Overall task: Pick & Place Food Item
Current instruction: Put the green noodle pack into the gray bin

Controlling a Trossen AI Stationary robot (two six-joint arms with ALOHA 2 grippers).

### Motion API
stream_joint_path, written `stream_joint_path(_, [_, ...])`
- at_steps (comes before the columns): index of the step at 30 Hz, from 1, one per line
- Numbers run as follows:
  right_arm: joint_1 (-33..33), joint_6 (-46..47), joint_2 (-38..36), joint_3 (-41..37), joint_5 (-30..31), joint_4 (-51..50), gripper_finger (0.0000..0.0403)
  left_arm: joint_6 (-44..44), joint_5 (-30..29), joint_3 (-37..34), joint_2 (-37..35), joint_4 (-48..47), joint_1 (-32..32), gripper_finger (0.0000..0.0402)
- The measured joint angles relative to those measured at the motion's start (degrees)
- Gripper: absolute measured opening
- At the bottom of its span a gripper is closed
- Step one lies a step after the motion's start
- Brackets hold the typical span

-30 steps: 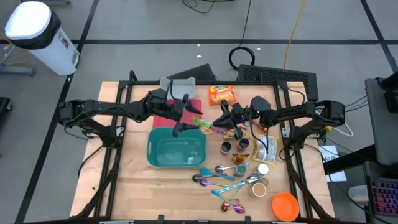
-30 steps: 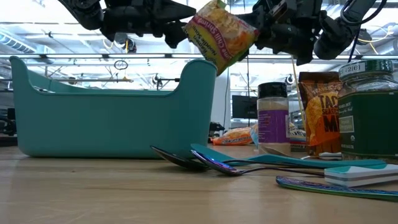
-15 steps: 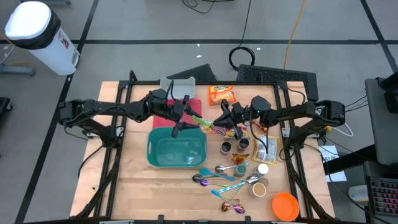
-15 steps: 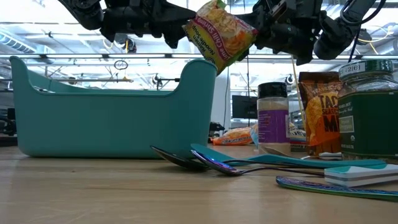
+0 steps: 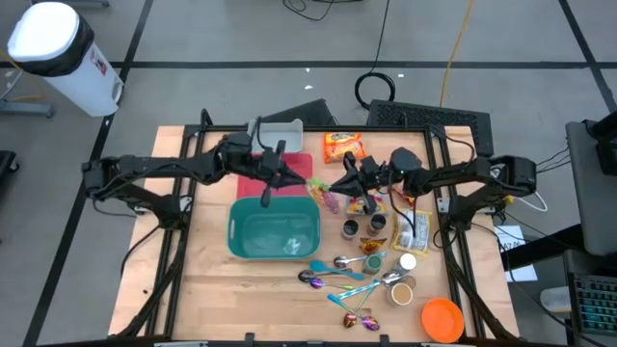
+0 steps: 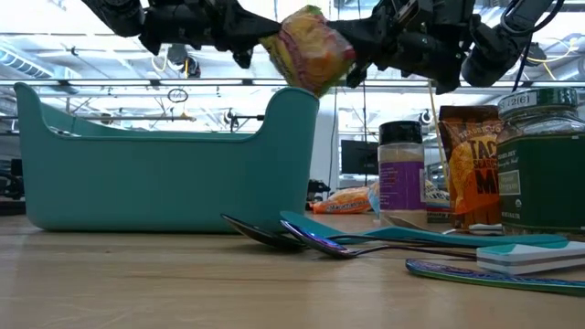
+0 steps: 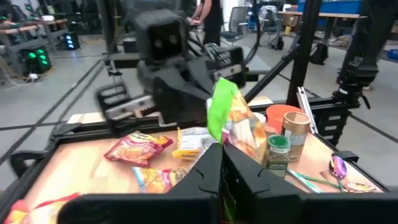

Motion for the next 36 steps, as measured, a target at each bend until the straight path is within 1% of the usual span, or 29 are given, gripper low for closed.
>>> stream_joint_path(3, [0.00,0.01,-0.78,0.00,-0.37,-0.75,0.0013,0.05,-0.05,0.00,-3.02,-2.09,0.57,0.0005])
stream_joint_path(6, [0.00,-0.04,-1.79,0.00,-0.30,-2.62,0.0029,0.37,-0.67,-0.03,-5.93,-5.40,1.44,0.0007])
stream_joint_path(12, [0.00,-0.20,-2.72,0.00,-0.32,-5.52,0.0080,1.95,-9.10,-0.04,-11.42,-12.76,2.27,0.0006])
stream_joint_path(15, [0.00,-0.24,-2.68,0.00,-0.32,-6.50,0.0103,2.95,-15.00,-0.04,-13.45,-17.10,2.29,0.0006])
stream_joint_path(18, [0.00,-0.60,-2.68,0.00,-0.32,-6.89,0.0119,3.10,-22.26,-0.07,-15.12,-20.32,2.29,0.0004])
stream_joint_path(20, [0.00,-0.68,-2.66,0.00,-0.30,-7.19,0.0126,1.90,-28.00,-0.07,-15.53,-21.16,2.28,0.0007])
stream_joint_path(22, [0.02,-0.68,-2.68,0.00,-0.30,-7.14,0.0130,0.58,-34.93,-0.07,-15.56,-21.42,2.29,0.0006])
stream_joint_path(25, [0.00,-0.70,-2.68,0.00,-0.28,-7.18,0.0132,-2.24,-46.23,-0.55,-14.92,-19.91,2.64,0.0004])
stream_joint_path(28, [0.02,-0.70,-2.68,0.00,-0.27,-7.16,0.0131,-8.27,-57.29,-2.39,-13.05,-17.27,4.05,0.0009])
stream_joint_path(30, [0.02,-0.70,-2.68,0.00,-0.27,-7.18,0.0128,-11.46,-62.74,-4.40,-11.85,-14.15,5.29,0.0006])
stream_joint_path(32, [0.00,-0.70,-2.68,0.00,-0.25,-7.16,0.0127,-14.37,-65.54,-7.30,-10.57,-8.94,6.80,0.0004])
stream_joint_path(36, [0.02,-0.70,-2.68,0.00,-0.25,-7.16,0.0126,-20.53,-67.95,-13.17,-7.22,1.55,9.91,0.0011])
